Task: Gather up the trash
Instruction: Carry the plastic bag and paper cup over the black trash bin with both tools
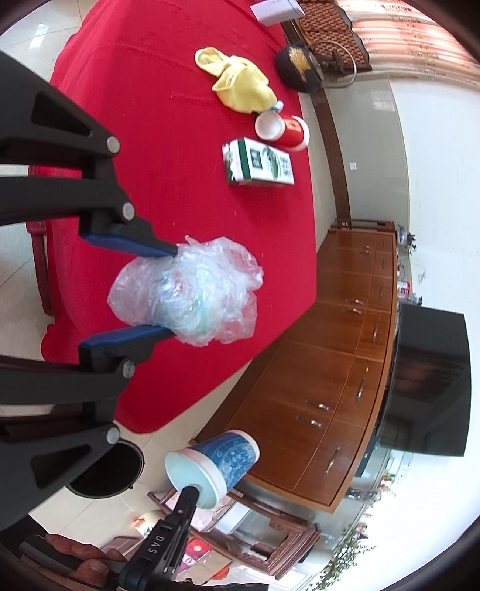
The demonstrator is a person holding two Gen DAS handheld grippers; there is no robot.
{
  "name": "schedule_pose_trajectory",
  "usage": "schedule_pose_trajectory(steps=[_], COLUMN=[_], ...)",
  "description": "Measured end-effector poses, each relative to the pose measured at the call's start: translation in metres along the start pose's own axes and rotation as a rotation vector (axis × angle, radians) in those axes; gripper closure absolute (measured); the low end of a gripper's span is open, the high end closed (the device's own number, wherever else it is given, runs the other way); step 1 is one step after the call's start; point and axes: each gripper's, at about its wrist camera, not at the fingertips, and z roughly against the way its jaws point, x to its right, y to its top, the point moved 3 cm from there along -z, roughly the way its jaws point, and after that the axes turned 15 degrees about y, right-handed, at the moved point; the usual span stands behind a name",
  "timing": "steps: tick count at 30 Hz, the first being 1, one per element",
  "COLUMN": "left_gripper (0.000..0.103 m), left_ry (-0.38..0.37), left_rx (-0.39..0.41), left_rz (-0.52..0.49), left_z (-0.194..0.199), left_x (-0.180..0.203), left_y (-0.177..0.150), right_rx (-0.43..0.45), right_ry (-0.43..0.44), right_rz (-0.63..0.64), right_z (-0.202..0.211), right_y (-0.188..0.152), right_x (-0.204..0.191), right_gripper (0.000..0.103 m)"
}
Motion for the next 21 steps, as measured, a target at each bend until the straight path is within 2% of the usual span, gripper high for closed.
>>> schedule_pose_trajectory(steps=[11, 21], left_gripper=[0.066, 0.066], left_ry=[-0.080, -0.184], left_rx=[-0.005, -0.034], left_rz=[-0.070, -0.183], left_z=[0.005, 0.001], left_x=[0.046, 0.117], left_y=[-0.005, -0.015], right_rx=[0.019, 0.014], right_ry=[-0.064, -0.167], right_rz=[-0.044, -0.136], right_z=[0.032, 0.067], right_y=[-0.014, -0.041], right_x=[0.028, 0.091], right_gripper=[0.100, 0.100])
